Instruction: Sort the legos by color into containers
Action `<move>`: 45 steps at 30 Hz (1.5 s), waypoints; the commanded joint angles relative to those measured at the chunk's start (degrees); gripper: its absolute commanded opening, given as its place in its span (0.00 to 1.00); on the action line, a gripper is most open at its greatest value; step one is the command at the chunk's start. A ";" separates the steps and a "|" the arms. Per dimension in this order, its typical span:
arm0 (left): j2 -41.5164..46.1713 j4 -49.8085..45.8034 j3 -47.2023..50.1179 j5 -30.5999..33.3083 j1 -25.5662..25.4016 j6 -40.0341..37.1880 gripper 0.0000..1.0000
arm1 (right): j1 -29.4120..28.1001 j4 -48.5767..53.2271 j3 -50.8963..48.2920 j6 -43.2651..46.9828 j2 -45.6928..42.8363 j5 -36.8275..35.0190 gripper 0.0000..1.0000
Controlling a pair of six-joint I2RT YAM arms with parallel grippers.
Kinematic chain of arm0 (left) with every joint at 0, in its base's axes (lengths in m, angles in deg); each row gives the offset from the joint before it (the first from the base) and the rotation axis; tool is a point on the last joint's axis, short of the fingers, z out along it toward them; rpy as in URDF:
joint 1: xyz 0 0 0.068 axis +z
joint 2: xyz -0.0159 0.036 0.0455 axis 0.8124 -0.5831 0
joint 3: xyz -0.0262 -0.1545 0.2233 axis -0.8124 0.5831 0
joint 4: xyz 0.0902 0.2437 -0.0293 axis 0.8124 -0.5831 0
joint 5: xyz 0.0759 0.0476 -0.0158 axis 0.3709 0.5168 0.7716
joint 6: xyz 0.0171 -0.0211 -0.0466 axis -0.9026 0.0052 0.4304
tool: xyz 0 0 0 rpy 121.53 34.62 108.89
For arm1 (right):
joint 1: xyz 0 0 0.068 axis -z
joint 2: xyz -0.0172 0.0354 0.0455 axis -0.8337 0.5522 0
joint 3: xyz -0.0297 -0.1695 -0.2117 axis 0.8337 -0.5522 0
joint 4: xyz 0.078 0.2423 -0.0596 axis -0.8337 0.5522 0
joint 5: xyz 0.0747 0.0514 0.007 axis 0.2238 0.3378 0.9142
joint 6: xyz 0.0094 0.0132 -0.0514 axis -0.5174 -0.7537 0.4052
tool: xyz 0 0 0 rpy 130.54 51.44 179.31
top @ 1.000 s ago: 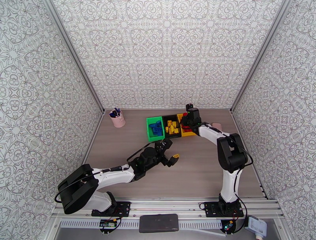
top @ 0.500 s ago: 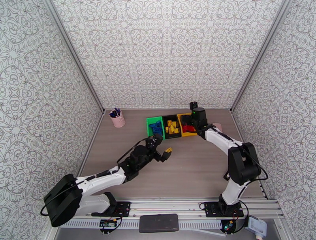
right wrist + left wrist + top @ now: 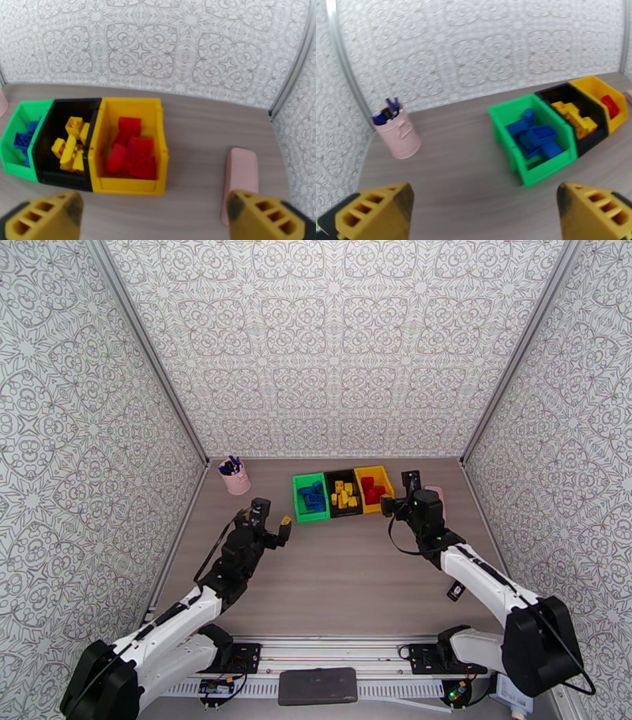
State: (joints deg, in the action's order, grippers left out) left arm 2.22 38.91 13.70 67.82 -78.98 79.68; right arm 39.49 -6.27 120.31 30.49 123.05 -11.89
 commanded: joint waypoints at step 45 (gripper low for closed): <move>-31.91 27.60 1.06 -13.22 27.87 4.25 1.00 | 15.67 -37.23 -16.50 0.53 16.92 10.30 0.99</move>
State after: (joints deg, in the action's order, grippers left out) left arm -29.87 68.85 15.63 57.18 -51.74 82.41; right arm 54.68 -42.64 104.11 31.62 139.64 -2.66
